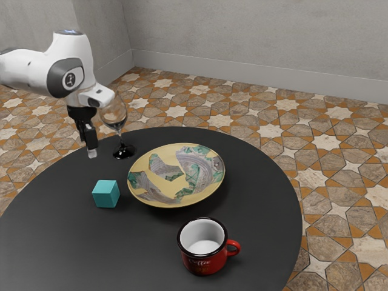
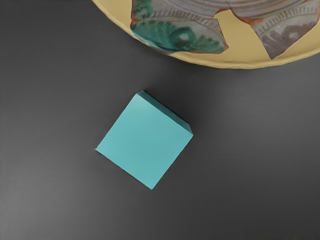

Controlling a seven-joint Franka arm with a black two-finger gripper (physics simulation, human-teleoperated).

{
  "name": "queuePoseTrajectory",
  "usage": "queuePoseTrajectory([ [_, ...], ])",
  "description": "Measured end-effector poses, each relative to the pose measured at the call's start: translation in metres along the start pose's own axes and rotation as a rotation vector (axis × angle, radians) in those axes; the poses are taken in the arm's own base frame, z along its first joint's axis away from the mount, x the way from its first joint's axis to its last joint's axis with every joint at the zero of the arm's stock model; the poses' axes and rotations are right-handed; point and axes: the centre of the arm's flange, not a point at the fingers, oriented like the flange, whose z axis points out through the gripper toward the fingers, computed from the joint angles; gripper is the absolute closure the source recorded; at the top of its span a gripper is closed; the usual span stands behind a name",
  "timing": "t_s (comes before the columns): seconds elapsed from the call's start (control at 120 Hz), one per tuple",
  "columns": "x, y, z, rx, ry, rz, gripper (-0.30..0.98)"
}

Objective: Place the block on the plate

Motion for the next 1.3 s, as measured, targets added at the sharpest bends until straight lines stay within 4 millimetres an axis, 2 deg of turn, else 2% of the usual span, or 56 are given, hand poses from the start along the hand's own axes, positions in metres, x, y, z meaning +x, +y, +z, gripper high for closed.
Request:
queuePoseTrajectory([
  [0.175, 0.019, 0.0, 0.024, 0.028, 0.009, 0.173, 0.0],
  [0.333, 0.028, -0.004, 0.035, 0.054, 0.031, 0.294, 0.0],
  [0.433, 0.028, -0.013, 0.052, 0.048, 0.024, 0.35, 0.0],
  [0.5, 0.033, -0.018, 0.08, 0.022, 0.0, 0.39, 0.0],
  [0.558, 0.034, -0.019, 0.096, 0.006, -0.006, 0.42, 0.0],
  [0.8, 0.03, -0.014, 0.134, -0.043, -0.018, 0.507, 0.0],
  [0.917, 0.028, -0.014, 0.159, -0.054, -0.024, 0.526, 0.0],
  [1.033, 0.028, -0.018, 0.166, -0.034, -0.014, 0.541, 0.0],
  [1.3, 0.033, -0.019, 0.199, -0.043, -0.028, 0.573, 0.01],
])
